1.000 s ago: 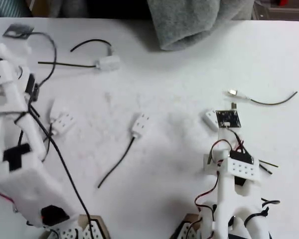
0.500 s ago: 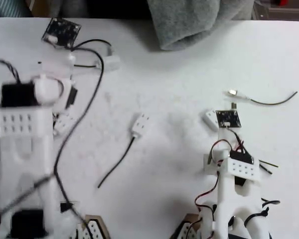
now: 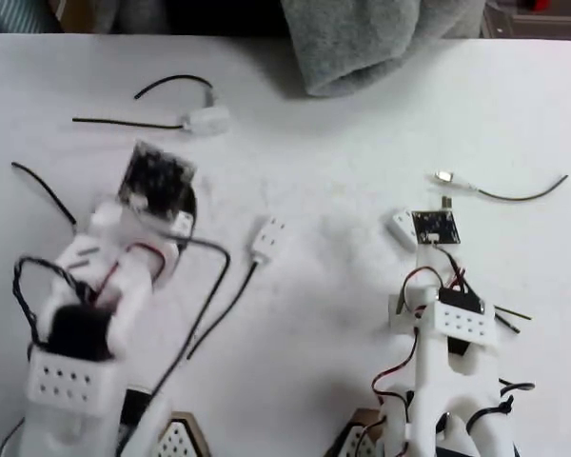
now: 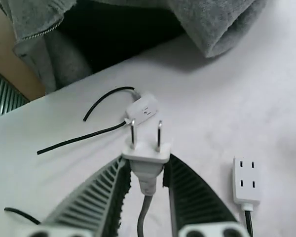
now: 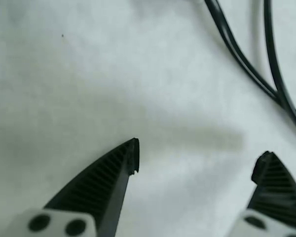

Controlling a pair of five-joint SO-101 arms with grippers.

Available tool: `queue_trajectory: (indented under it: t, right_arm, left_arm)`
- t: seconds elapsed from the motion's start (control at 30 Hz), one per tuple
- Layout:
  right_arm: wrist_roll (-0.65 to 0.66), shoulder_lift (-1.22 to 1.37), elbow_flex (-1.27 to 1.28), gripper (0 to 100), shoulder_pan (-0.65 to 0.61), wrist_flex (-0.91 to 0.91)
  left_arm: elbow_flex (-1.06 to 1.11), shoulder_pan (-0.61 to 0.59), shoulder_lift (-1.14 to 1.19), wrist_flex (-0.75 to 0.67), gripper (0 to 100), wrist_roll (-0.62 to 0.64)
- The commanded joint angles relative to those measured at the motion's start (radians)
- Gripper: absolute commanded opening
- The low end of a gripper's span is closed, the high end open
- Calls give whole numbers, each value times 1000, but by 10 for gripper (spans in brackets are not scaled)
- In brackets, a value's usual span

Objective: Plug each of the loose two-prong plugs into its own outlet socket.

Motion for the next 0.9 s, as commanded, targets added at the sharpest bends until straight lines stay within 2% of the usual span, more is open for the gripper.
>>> queue_trajectory:
  t: [0.0, 0.2, 0.33, 0.5, 0.8, 0.87]
  right_arm:
    - [-2, -4, -5, 361, -8, -12]
    - [-2, -4, -5, 361, -10, -12]
    - [-2, -4, -5, 361, -10, -12]
    - [-2, -5, -5, 361, -10, -12]
    - [-3, -7, -25, 361, -12, -1]
    - [-3, -7, -78, 361, -28, 50]
  left_arm:
    - [83, 51, -124, -63, 23, 11]
    - [198, 176, -312, -64, 23, 29]
    - [256, 246, -489, -66, 23, 153]
    - [344, 252, -697, -103, 23, 233]
    - [540, 248, -682, -258, 23, 333]
    - [560, 248, -682, -275, 23, 341]
